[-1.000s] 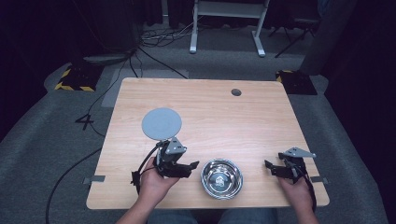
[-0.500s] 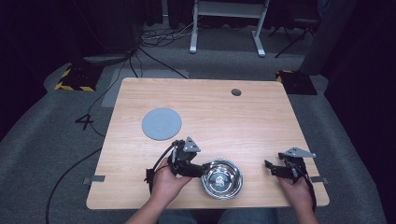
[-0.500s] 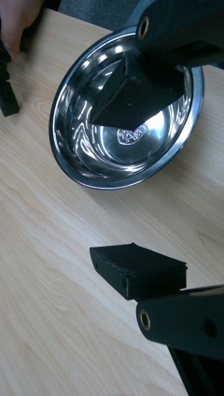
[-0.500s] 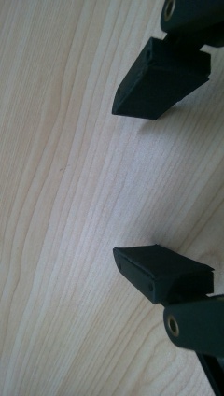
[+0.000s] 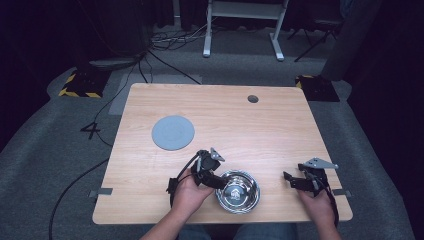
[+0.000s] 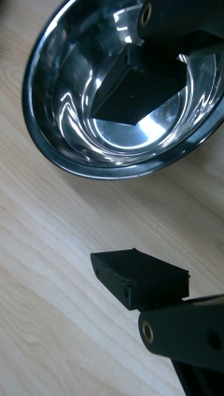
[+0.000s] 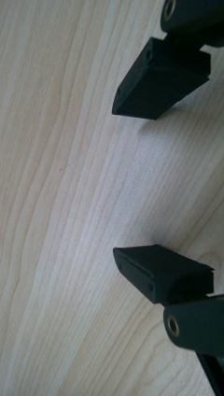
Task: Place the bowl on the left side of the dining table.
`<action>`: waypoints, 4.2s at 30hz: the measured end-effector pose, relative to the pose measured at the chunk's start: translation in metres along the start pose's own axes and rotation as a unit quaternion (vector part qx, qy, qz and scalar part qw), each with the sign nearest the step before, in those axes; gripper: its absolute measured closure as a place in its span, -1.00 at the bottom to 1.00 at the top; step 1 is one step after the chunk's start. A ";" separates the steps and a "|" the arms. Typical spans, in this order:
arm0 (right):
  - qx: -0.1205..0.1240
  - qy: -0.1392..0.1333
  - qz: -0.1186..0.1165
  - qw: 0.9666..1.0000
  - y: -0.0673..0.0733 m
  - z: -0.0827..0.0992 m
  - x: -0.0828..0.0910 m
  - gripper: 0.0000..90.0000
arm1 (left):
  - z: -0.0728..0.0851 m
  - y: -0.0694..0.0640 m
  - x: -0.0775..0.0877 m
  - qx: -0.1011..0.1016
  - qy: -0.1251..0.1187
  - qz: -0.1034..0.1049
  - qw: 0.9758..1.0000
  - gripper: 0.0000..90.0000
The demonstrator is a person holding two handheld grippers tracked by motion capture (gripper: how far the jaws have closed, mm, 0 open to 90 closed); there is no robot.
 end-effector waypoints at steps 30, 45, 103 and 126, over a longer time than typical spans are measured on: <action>0.002 0.000 0.000 1.000 0.000 0.000 0.000 -0.42 | 0.009 -0.010 -0.032 -0.012 0.089 0.049 0.995 0.53; 0.005 0.001 0.002 1.000 -0.001 0.000 0.000 -0.41 | -0.006 -0.013 -0.019 -0.008 0.043 0.064 0.997 0.92; 0.004 0.001 0.002 1.000 0.000 0.001 0.001 -0.41 | -0.044 0.080 0.089 0.059 -0.119 -0.046 0.990 0.90; 0.002 0.002 0.003 1.000 0.000 0.000 0.000 -0.42 | -0.074 0.135 0.094 0.087 -0.128 -0.039 0.987 0.90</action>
Point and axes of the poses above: each handheld gripper's, and its own axes: x roughly backward along the jaws, z roughly out of its underside, y roughly to its left, the point moved 7 cm from there along -x, roughly forward along the jaws, and after that the axes turned 8 degrees about -y, right-handed, at the moved point
